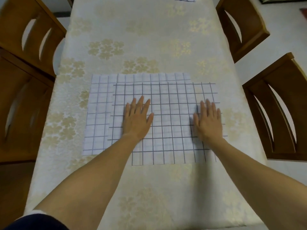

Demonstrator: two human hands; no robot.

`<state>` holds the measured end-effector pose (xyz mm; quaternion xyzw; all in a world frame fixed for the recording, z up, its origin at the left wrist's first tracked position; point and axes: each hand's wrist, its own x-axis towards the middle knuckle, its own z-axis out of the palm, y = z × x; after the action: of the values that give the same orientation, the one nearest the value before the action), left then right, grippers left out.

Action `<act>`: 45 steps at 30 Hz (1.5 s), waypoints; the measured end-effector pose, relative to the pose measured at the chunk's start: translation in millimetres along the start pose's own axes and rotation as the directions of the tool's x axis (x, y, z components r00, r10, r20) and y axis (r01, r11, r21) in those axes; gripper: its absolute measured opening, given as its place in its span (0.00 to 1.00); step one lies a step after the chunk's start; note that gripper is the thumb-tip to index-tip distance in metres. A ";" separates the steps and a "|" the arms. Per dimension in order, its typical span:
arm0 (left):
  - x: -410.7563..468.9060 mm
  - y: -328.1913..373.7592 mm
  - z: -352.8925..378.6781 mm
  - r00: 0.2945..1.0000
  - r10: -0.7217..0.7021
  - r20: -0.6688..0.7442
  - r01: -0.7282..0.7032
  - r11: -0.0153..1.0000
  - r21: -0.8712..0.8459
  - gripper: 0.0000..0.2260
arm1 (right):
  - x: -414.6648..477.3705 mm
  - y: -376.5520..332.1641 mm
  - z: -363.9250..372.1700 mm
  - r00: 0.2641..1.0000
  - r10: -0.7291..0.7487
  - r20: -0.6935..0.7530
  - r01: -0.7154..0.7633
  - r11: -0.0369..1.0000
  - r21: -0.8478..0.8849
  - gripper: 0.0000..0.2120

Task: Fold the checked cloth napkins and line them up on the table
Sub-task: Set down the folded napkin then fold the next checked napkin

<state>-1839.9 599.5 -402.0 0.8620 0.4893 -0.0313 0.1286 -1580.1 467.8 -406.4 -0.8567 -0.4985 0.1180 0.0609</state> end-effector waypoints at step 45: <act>8.6 35.5 25.0 0.994 0.095 0.063 -0.096 0.995 0.026 0.33 | -19.5 -20.1 -144.2 0.998 0.045 0.048 -0.066 0.746 0.663 0.15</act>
<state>-1803.3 583.0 -420.9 0.8848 0.4428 -0.0589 0.1325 -1568.4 462.7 -260.1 -0.7918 -0.3993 0.3014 0.3503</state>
